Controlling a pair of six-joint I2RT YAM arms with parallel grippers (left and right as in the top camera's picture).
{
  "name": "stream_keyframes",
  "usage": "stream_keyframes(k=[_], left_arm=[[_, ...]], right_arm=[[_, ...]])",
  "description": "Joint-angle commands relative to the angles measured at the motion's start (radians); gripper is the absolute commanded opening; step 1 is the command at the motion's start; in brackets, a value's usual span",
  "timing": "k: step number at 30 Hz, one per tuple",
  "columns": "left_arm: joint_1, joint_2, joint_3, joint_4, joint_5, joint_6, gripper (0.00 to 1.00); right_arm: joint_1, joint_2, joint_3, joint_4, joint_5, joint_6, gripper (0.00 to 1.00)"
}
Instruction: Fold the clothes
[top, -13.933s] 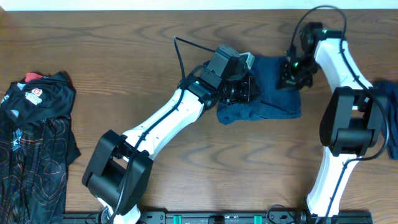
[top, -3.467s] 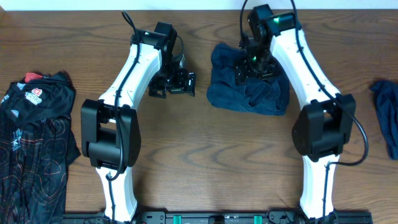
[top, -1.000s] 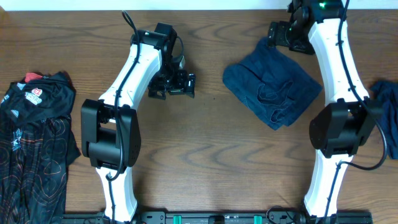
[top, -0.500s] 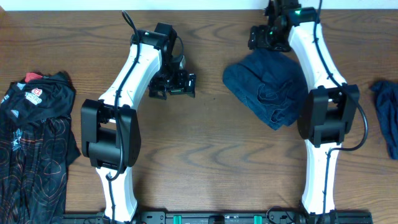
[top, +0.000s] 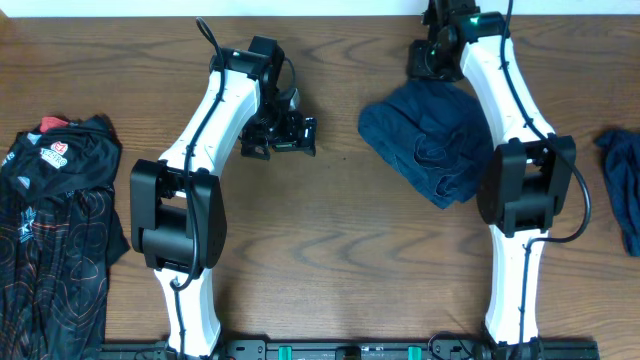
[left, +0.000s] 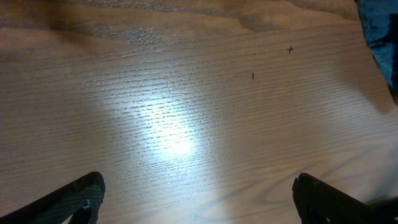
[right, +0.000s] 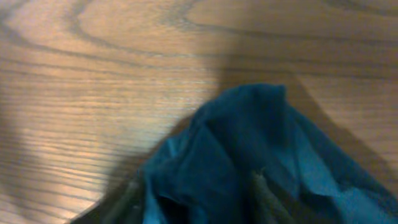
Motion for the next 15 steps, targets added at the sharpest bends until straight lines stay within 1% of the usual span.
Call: stream_keyframes(k=[1,3,6,7,11,15], left_arm=[[0.0,-0.003,-0.005,-0.004,0.013,0.018,0.98],[0.0,-0.003,-0.005,-0.005,0.013,0.018,0.98],[0.0,-0.003,-0.005,-0.006,0.013,0.018,0.98],[0.0,-0.003,-0.005,-0.007,0.013,0.018,0.98],[0.0,-0.003,-0.005,-0.008,0.013,0.018,0.98],[0.0,-0.003,-0.005,-0.008,0.013,0.018,0.98]], right_arm=[[-0.019,0.01,0.006,-0.006,0.025,0.01,0.36],[-0.02,0.01,0.003,-0.007,0.03,0.01,0.19],[-0.02,0.021,0.003,-0.01,0.052,0.01,0.04],[-0.02,0.023,0.003,-0.011,0.052,0.01,0.02],[-0.025,0.032,0.002,-0.021,0.069,0.014,0.01],[-0.053,0.032,0.003,-0.05,0.139,0.069,0.01]])
